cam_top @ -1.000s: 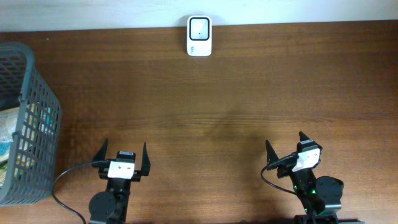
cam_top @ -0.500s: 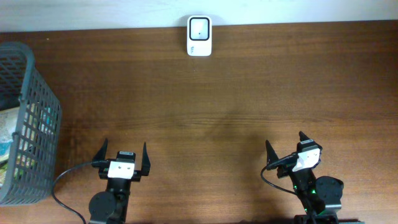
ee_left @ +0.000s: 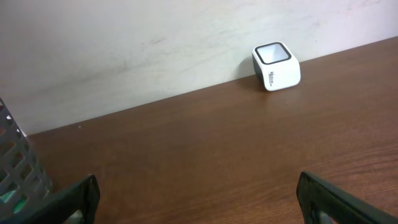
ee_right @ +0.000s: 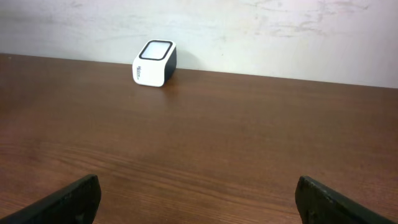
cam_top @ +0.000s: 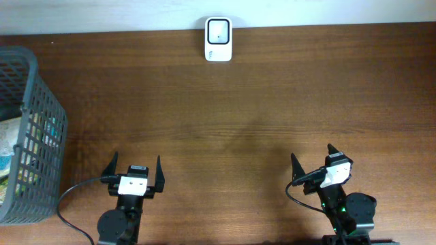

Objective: Scan the item barcode

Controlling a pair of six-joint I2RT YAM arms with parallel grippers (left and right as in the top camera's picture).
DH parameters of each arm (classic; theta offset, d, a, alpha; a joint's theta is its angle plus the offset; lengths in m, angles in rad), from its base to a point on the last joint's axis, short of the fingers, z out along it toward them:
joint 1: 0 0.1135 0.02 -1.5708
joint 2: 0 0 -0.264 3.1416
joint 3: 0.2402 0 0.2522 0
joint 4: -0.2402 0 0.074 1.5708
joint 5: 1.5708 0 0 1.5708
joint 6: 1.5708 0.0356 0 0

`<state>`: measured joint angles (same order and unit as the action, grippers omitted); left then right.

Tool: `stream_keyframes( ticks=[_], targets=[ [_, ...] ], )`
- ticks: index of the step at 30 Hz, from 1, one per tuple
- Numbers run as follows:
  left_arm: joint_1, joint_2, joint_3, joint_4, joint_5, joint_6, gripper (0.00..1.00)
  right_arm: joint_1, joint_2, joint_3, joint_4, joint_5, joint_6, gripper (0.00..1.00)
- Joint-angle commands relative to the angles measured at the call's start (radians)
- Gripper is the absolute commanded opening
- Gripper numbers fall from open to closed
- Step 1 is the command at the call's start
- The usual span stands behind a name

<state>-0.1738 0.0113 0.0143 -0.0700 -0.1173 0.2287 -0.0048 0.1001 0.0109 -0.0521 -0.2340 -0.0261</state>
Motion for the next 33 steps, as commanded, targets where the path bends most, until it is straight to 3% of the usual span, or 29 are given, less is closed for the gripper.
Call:
stream_keyframes(
  ticks=[1, 26, 29, 33],
  targets=[
    [0.002, -0.003, -0.006, 0.002, -0.008, 0.012, 0.99, 0.007, 0.003, -0.005, -0.005, 0.002, 0.007, 0.99],
    [0.002, -0.003, -0.006, 0.002, -0.007, 0.012, 0.99, 0.007, 0.003, -0.005, -0.005, 0.002, 0.007, 0.99],
    [0.002, -0.003, -0.006, 0.009, -0.100, 0.013, 0.99, 0.007, 0.003, -0.005, -0.005, 0.002, 0.007, 0.99],
    [0.002, -0.003, -0.006, 0.009, -0.097, 0.012, 0.99, 0.007, 0.003, -0.005, -0.005, 0.002, 0.007, 0.99]
  ],
)
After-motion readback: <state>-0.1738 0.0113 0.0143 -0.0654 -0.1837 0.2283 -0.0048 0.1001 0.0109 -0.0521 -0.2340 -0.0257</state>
